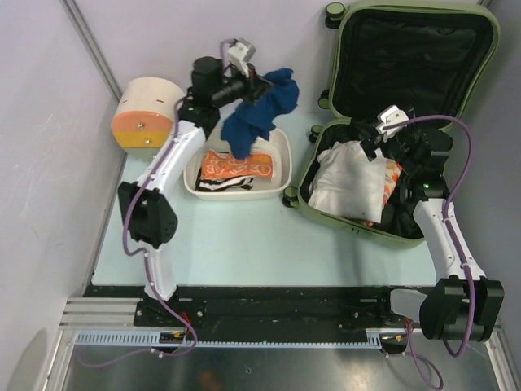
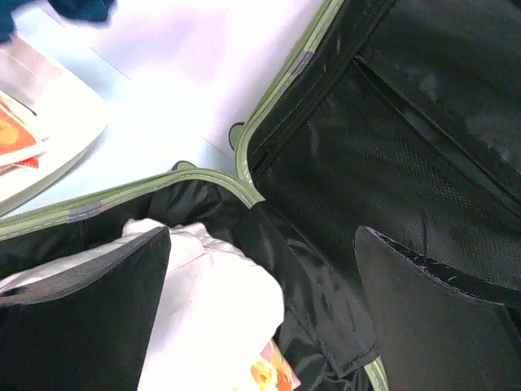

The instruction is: Open, take out, and arrange the luggage

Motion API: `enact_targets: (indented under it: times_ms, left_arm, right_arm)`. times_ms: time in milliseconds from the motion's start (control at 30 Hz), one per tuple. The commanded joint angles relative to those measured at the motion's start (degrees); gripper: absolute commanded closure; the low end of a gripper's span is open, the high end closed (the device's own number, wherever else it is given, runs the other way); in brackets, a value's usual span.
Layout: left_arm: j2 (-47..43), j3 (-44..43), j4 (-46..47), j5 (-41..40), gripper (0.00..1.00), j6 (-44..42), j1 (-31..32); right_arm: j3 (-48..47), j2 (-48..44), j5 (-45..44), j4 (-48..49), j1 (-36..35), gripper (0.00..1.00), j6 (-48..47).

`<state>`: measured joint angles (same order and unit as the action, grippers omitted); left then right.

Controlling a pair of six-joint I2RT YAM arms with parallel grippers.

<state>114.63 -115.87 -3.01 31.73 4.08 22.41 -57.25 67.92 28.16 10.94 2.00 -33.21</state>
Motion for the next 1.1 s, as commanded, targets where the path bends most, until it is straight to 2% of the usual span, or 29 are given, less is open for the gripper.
enact_targets:
  times_ms: [0,67,167,400,467,633,867,967,1067]
  left_arm:
    - [-7.7,3.2,1.3,0.6,1.0,-3.9,-5.0]
    - [-8.6,5.3,0.6,0.0,1.0,-8.8,-6.7]
    - [-8.6,7.2,0.3,0.2,1.0,-11.6,-8.9]
    - [-6.3,6.9,0.4,0.7,1.0,-11.4,-9.3]
    - [-5.6,7.9,0.3,0.1,1.0,-14.5,-9.3]
    - [-6.2,14.0,0.5,0.1,1.0,-31.3,-9.4]
    - [-5.8,17.9,0.5,-1.6,1.0,-44.2,-8.5]
    - [-6.8,21.7,0.5,-1.1,1.0,-49.9,-6.1]
    - [-7.5,28.3,0.5,-2.5,1.0,-56.4,-1.1]
  right_arm:
    - [-2.2,-0.4,-1.0,0.3,0.1,0.0,1.7]
    - [-2.2,-0.1,-1.0,-0.5,0.0,0.0,1.8]
    - [-2.2,0.2,-0.7,-1.4,-0.1,0.0,1.8]
    - [-2.2,0.5,-0.3,-2.9,-0.8,0.0,1.3]
    - [-2.2,0.4,-0.2,-3.1,-0.9,0.0,1.2]
    - [-2.2,-0.2,-0.4,-4.5,-0.8,0.0,-0.3]
    - [-2.2,-0.2,0.4,-7.2,-0.2,0.0,-0.1]
    - [-2.2,0.2,0.3,-7.2,-0.2,0.0,0.3]
    - [-2.2,0.5,0.3,-7.9,-0.2,0.01,0.5]
